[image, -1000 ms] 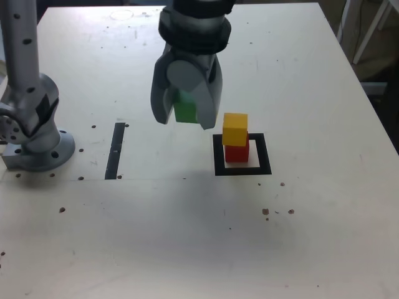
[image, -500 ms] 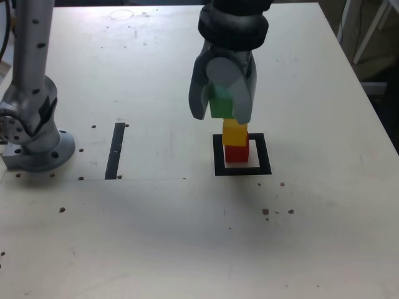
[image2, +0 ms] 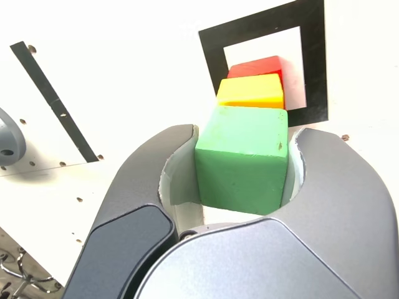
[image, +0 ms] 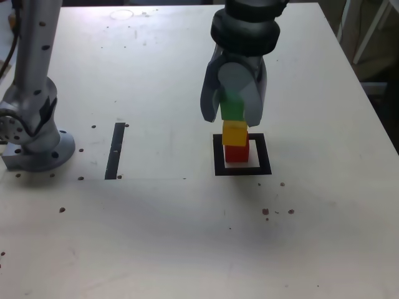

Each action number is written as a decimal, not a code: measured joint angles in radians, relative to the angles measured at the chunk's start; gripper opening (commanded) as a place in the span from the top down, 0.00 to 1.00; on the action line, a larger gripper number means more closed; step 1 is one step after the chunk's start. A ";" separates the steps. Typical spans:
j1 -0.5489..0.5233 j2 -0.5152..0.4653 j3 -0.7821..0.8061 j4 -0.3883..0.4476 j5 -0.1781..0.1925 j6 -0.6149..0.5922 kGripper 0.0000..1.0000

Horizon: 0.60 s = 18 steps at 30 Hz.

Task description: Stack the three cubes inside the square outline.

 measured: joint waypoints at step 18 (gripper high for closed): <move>0.000 0.015 0.000 -0.017 -0.001 0.021 0.01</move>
